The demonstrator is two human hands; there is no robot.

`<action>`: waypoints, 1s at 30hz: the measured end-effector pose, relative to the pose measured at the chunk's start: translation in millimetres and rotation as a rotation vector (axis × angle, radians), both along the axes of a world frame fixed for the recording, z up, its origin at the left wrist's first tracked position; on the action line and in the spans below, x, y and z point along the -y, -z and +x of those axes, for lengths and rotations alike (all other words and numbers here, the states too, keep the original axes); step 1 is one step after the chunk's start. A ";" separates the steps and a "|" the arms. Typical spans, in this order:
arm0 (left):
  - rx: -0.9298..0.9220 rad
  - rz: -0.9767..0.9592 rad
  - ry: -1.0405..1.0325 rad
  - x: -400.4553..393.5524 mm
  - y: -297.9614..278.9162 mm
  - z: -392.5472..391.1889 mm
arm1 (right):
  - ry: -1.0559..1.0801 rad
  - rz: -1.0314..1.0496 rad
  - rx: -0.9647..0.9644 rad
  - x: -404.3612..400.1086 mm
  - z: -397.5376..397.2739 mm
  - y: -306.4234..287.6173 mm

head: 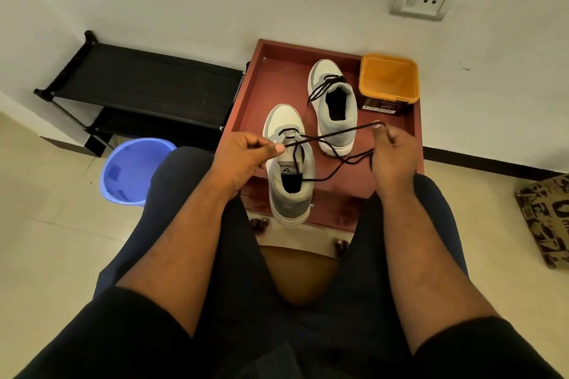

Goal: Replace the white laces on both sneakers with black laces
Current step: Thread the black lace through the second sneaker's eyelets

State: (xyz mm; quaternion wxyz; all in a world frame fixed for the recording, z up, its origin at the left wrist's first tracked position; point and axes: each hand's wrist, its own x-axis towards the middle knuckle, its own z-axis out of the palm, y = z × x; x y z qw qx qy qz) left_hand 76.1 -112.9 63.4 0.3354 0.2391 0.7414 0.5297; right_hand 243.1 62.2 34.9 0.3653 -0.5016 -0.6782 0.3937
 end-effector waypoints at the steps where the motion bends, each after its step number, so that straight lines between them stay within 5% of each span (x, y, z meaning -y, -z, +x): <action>1: -0.009 0.010 -0.010 0.0 0.6 -2.1 | 0.027 0.010 0.018 -3.0 1.5 -2.2; 5: -0.066 0.006 0.062 -10.2 4.3 6.0 | -0.440 0.244 0.298 16.0 -14.2 2.3; 8: -0.079 0.020 0.123 -12.8 8.5 8.5 | -0.738 0.088 0.165 45.2 -27.8 4.3; 11: -0.118 0.006 0.111 -7.3 8.5 -0.4 | -0.594 0.008 0.081 46.3 -32.4 6.3; 15: -0.194 -0.053 0.061 -7.3 10.0 -6.3 | -0.480 0.064 0.210 31.8 -31.6 6.5; 18: -0.185 -0.072 0.078 -15.0 8.5 -6.8 | -0.655 0.156 0.189 35.1 -33.4 4.2; 21: -0.154 -0.081 0.177 -22.2 3.9 -4.5 | -0.798 -0.183 -0.006 47.6 -38.7 4.1; 26: -0.276 -0.102 0.041 -34.3 16.0 -14.1 | -0.535 -0.167 -0.052 39.2 -49.0 12.0; 30: -0.280 -0.313 -0.043 -48.9 37.3 -25.5 | -0.378 -0.090 0.039 25.1 -61.6 18.2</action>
